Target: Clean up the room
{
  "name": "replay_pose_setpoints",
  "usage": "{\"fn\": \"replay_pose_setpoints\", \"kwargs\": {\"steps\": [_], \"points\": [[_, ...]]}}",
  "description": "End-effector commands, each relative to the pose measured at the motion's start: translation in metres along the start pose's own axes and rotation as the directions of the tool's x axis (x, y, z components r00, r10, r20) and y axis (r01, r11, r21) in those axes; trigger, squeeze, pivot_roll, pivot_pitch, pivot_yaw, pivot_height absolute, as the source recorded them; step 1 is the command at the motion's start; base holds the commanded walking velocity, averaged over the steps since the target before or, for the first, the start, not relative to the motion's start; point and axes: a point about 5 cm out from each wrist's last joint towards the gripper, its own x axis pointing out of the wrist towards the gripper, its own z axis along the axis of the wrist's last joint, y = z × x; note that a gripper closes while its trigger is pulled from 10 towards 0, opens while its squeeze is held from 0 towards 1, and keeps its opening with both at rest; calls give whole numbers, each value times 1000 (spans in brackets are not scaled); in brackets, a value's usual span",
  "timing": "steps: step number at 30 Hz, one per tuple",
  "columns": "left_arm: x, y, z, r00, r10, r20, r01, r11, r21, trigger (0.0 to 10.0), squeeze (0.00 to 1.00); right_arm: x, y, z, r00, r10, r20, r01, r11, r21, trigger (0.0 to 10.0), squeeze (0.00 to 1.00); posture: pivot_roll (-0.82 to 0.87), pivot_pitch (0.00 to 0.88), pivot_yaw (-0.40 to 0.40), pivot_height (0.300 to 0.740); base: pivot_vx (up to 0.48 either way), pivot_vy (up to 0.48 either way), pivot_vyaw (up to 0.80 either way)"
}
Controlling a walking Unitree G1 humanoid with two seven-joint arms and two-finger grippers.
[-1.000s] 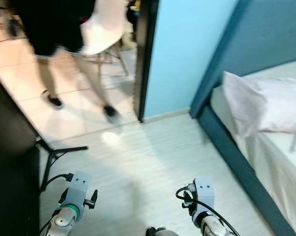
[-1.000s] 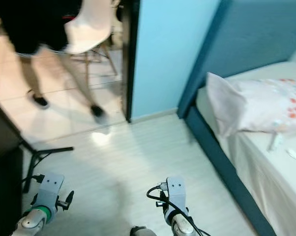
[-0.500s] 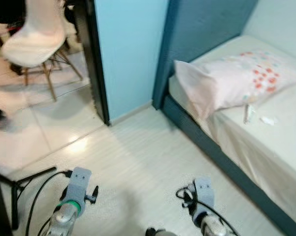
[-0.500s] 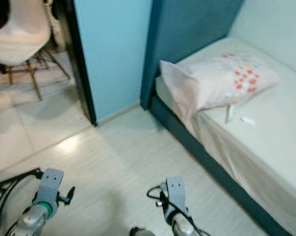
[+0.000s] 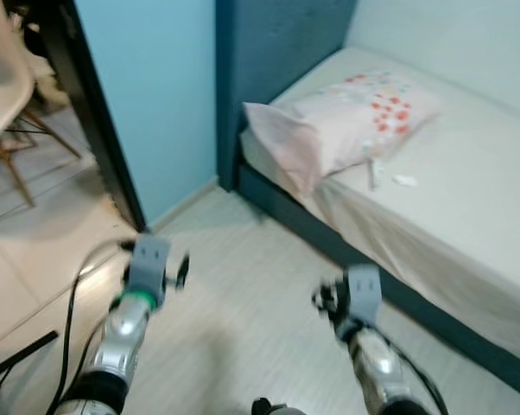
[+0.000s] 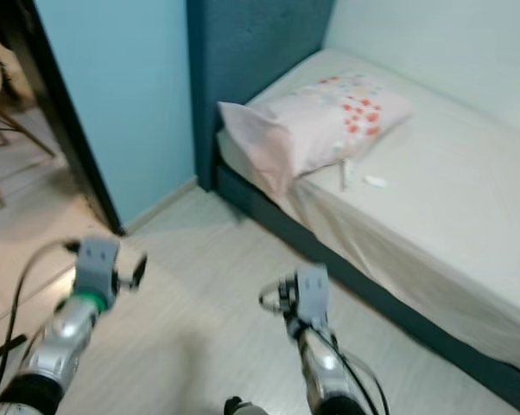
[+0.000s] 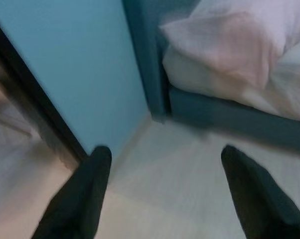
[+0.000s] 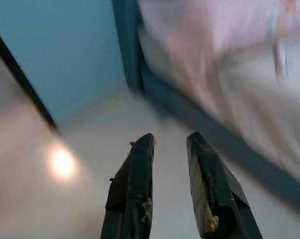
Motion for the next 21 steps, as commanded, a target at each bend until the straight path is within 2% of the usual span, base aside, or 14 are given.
{"fn": "replay_pose_setpoints", "kwargs": {"steps": [1, 6, 7, 11, 16, 21], "points": [[3, -2, 14, 999, 16, 45, -16, 1000, -2, 10000, 0, 3, 1, 10, 998, 24, 52, -25, 1000, 7, 10000, 0, 90, 65, 18, 740, 0, 0, -756], [5, -2, 24, 997, 16, 78, -17, 1000, 1, 10000, 0, 8, 3, 23, 994, 38, 105, -40, 999, 14, 10000, 0, 88, 62, 17, 740, 0, 0, -756], [4, -2, 29, 994, 11, 105, -13, 1000, 17, 10000, 0, 10, 2, 32, 989, 43, 142, -45, 999, 16, 10000, 0, 84, 60, 14, 740, 0, 0, -756], [1, -3, 31, 993, 17, 113, -19, 1000, 14, 10000, 0, 11, 1, 37, 986, 47, 162, -49, 999, 5, 10000, 0, 82, 57, 11, 740, 0, 0, -761], [-9, 5, 15, 996, 73, 43, -72, 997, -22, 10000, 0, 2, -9, 27, 993, 36, 117, -34, 999, -18, 10000, 0, 84, 56, -15, 740, 0, 0, -763], [-16, 8, 4, 995, 98, -8, -98, 995, 0, 10000, 0, -2, -17, 25, 995, 31, 93, -28, 999, -31, 10000, 0, 84, 58, -19, 740, 0, 0, -764]]}}
